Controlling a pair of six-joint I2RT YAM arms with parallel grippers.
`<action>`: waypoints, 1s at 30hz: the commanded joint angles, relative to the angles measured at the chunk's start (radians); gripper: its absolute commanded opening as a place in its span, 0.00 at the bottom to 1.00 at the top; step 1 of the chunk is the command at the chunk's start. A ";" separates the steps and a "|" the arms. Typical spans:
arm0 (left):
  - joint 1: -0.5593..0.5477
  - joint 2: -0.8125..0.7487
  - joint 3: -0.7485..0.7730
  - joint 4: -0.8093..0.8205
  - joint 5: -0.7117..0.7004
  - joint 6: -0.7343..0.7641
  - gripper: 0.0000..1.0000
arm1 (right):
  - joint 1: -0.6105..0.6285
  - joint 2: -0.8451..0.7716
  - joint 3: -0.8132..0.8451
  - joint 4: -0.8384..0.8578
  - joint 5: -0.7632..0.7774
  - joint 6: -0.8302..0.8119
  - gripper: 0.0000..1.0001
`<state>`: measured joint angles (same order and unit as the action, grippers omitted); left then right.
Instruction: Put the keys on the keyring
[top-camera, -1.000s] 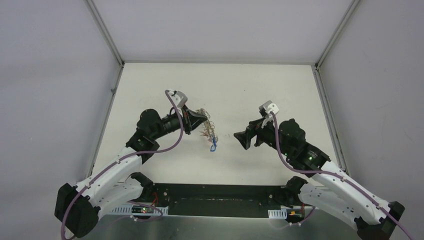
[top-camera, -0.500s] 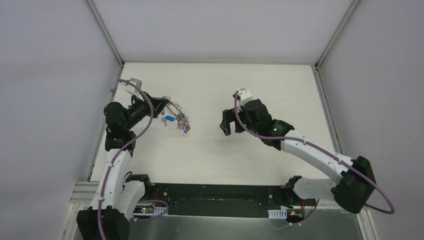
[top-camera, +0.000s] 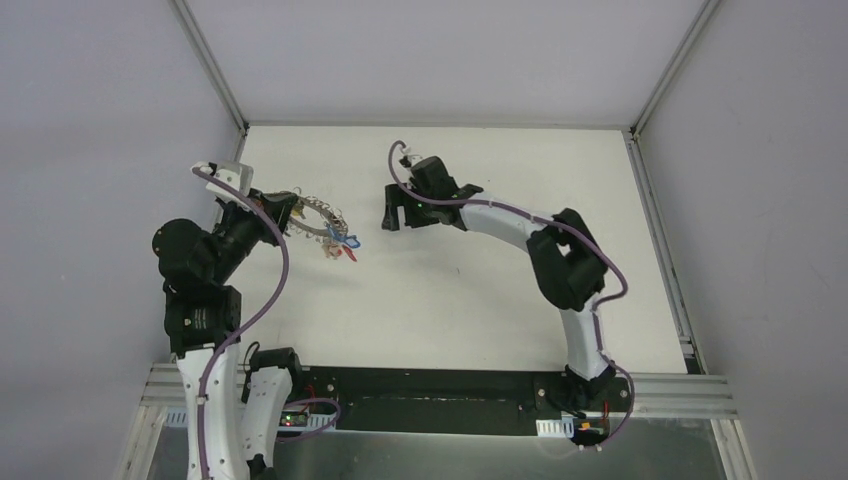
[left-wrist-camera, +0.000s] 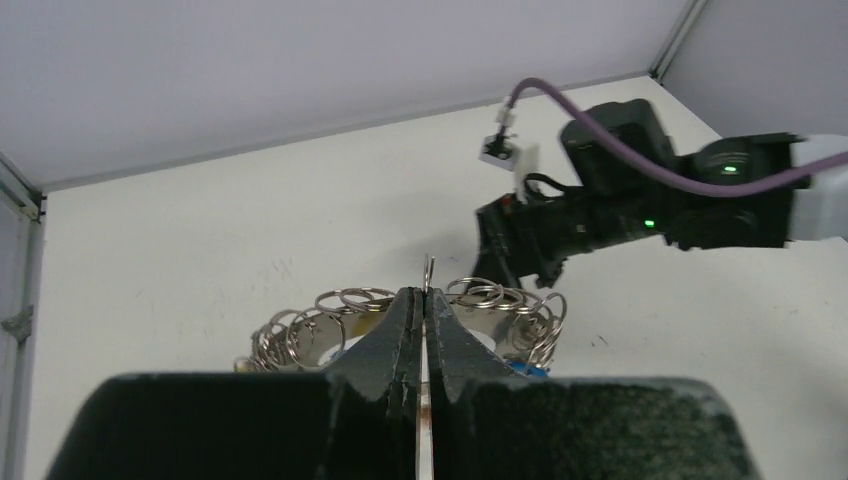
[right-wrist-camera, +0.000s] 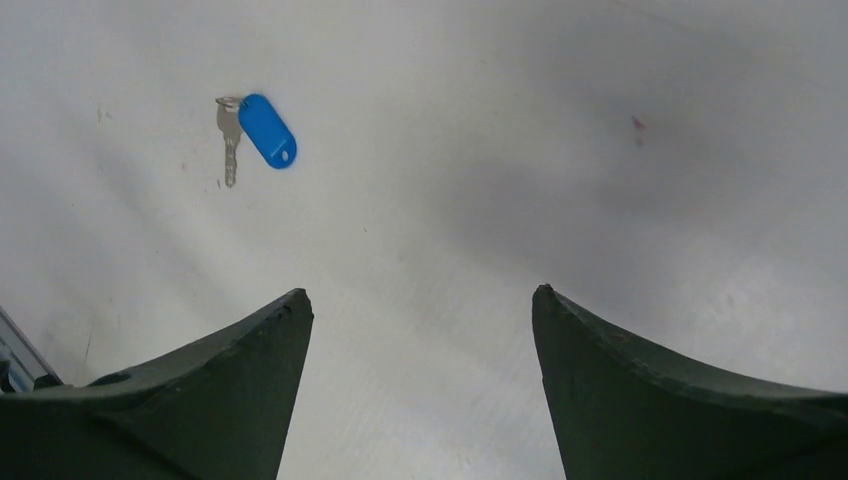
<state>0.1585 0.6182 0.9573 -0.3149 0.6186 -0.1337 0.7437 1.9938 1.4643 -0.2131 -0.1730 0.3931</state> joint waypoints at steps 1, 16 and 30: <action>0.002 -0.075 0.092 -0.155 0.009 0.106 0.00 | 0.066 0.186 0.294 -0.044 -0.050 -0.014 0.80; 0.002 -0.167 0.257 -0.252 -0.022 0.093 0.00 | 0.190 0.598 0.763 -0.085 -0.074 -0.131 0.63; 0.002 -0.184 0.271 -0.295 -0.002 0.069 0.00 | 0.208 0.671 0.801 -0.002 0.000 -0.216 0.60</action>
<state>0.1581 0.4492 1.2022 -0.6510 0.6109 -0.0563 0.9421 2.6171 2.2303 -0.2157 -0.2207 0.2230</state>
